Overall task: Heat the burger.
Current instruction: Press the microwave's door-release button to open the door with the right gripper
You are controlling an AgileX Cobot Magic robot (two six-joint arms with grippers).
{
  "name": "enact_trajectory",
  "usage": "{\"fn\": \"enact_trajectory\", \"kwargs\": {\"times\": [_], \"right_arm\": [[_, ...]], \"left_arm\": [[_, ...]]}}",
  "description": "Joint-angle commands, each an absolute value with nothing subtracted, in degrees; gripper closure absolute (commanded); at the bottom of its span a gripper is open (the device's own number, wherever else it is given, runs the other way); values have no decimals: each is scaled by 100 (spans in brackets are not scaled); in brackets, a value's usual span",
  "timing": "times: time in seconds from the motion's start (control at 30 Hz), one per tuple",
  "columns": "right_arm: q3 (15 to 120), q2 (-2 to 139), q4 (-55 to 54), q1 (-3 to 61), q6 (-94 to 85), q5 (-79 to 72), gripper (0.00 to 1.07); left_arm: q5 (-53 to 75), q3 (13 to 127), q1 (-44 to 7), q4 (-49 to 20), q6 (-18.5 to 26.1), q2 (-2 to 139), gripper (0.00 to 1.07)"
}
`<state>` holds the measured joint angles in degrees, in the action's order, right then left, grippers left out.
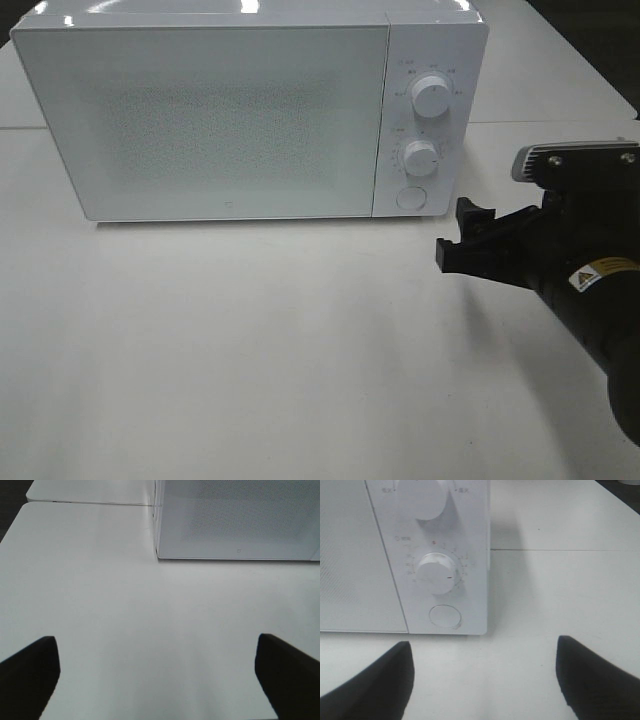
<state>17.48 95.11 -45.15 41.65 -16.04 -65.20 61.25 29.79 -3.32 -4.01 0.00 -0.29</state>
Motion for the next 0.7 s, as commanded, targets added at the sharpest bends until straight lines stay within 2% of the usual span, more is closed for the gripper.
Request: {"fn": "enact_trajectory", "kwargs": {"times": [0.03, 0.4, 0.57, 0.7], "right_arm": [[1965, 9654, -4738, 4440, -1782, -6652, 31], [2143, 9855, -4756, 4618, -1415, -6612, 32], [2143, 9855, -4744, 4618, -487, -6606, 34], [2143, 9855, -4721, 4618, 1083, -6600, 39]], "left_arm": [[6113, 2956, -315, -407, 0, -115, 8], [6113, 2956, -315, -407, 0, -115, 8], [6113, 2956, -315, -407, 0, -115, 8], [6113, 2956, -315, -407, 0, -115, 8]]}}
